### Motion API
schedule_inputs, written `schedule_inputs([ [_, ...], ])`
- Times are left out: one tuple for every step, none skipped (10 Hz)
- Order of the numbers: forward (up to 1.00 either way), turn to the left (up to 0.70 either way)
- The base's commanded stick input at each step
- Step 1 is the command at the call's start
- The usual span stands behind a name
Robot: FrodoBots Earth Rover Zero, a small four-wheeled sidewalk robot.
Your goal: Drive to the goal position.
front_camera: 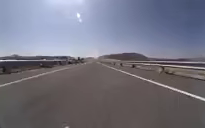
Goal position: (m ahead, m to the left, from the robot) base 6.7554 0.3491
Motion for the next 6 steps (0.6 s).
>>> schedule_inputs([
  [1.00, 0.00],
  [1.00, 0.00],
  [1.00, 0.00],
  [1.00, 0.00],
  [1.00, 0.00],
  [1.00, 0.00],
])
